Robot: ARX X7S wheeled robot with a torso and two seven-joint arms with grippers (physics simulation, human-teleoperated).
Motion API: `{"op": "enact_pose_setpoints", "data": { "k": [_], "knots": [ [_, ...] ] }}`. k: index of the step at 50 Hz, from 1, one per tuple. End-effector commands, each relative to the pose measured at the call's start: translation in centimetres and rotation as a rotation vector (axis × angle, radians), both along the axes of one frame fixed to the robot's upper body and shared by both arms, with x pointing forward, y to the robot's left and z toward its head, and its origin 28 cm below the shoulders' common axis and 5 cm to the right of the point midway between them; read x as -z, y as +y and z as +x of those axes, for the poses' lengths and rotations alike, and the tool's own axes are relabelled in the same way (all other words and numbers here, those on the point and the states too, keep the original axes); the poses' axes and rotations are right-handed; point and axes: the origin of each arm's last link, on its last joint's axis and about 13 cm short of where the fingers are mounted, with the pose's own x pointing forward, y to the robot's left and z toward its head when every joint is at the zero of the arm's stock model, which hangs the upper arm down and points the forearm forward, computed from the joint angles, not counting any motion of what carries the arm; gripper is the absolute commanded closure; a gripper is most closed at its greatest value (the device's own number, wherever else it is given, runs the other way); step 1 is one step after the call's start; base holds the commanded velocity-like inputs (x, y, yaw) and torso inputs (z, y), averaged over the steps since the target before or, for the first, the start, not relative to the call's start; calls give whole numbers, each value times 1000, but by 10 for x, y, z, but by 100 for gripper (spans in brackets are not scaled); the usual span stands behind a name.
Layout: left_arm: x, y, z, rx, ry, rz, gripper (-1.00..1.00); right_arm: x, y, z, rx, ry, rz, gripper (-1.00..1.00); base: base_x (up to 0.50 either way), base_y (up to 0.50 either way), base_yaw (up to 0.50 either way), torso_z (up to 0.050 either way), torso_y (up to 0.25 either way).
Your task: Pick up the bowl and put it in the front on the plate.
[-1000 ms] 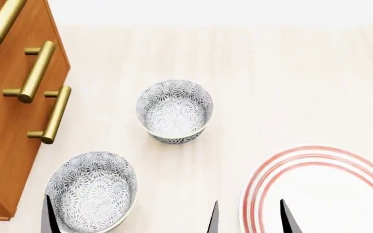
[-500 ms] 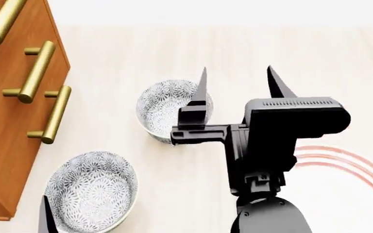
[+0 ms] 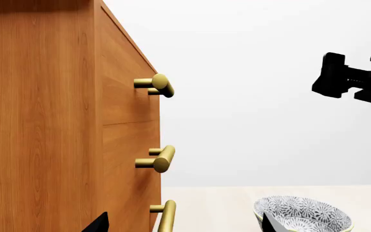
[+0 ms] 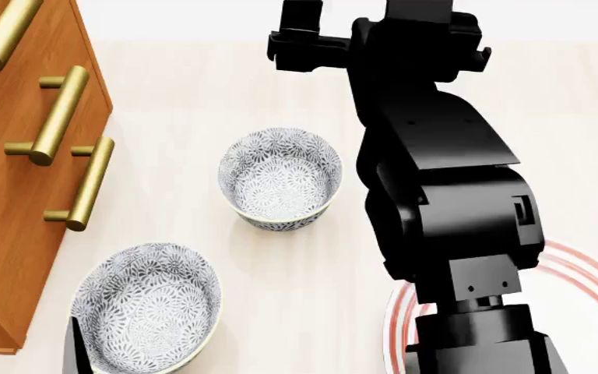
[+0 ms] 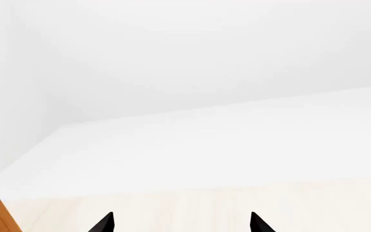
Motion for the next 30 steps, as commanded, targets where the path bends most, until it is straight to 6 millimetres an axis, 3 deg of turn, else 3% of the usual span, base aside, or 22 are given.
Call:
{"op": "enact_pose_setpoints", "data": {
  "k": [1,4,22,30],
  "knots": [
    [1,-1,0,-3,9,5,-100,-11,7,22,13,159,149,-100,0,0,0,0,0],
    [2,0,1,-3,13,4,-100,-10,5,28,38,239,239,-100,0,0,0,0,0],
    [3,0,2,-11,43,-6,-100,29,0,30,133,335,45,-100,0,0,0,0,0],
    [4,1,3,-15,49,-3,-100,28,-6,30,162,345,68,-100,0,0,0,0,0]
  ]
}}
